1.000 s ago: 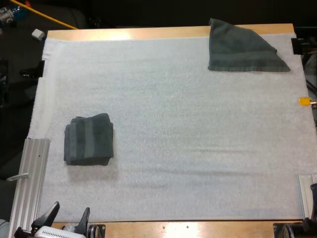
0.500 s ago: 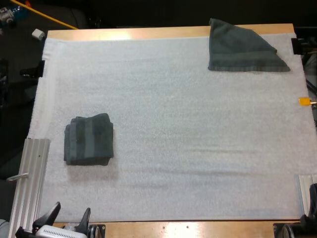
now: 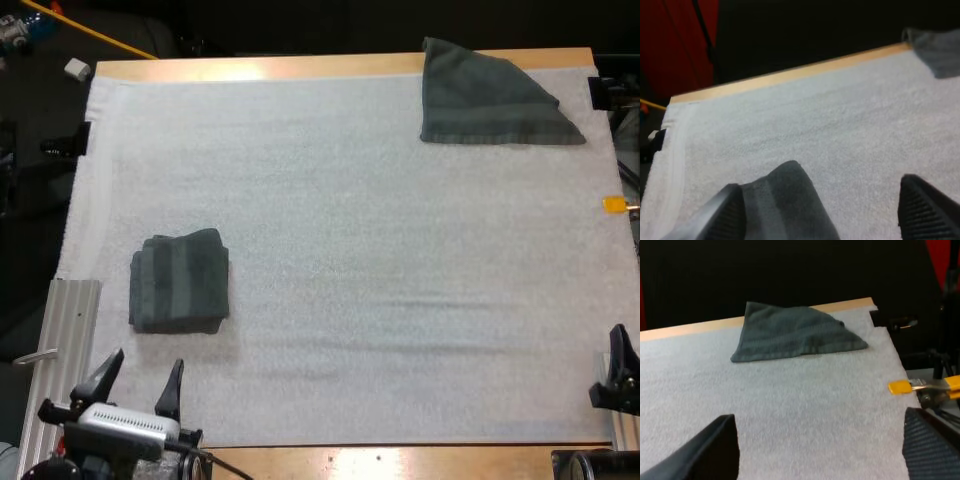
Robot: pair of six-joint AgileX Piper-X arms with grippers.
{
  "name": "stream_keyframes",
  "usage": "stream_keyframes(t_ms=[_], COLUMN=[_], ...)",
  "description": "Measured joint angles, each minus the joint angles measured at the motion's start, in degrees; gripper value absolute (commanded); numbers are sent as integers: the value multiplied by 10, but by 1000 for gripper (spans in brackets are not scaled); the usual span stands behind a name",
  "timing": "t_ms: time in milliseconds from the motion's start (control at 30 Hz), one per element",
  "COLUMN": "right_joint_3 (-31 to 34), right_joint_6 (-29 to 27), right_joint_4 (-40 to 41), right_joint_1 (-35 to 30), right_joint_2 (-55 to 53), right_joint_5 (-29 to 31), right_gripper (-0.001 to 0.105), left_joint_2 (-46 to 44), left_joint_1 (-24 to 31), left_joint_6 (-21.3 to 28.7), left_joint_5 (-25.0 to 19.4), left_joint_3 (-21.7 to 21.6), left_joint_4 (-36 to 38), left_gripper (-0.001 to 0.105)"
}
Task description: Pick towel from pile, fold and stack
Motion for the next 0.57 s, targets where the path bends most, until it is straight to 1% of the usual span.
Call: stream_keyframes(t_ms=[67, 133, 333, 433, 567], right_joint_3=[16, 38, 89, 108, 127], right_joint_6=[0, 0, 0, 0, 0], right_joint_4=[-13, -22, -30, -30, -29], right_joint_1=[0, 0, 0, 0, 0], right_joint_2=[0, 0, 0, 0, 1], right_joint_5=[0, 0, 0, 0, 0], right_gripper=[66, 67, 67, 67, 67], left_joint_2=[0, 0, 0, 0, 0], left_joint_1=[0, 0, 0, 0, 0], left_joint_6=[0, 0, 0, 0, 0], left_joint_5=[2, 4, 5, 5, 5], left_joint_3=[13, 38, 96, 116, 130], left_joint_4=[-24, -43, -72, -75, -76], left_gripper=[62, 62, 62, 62, 62])
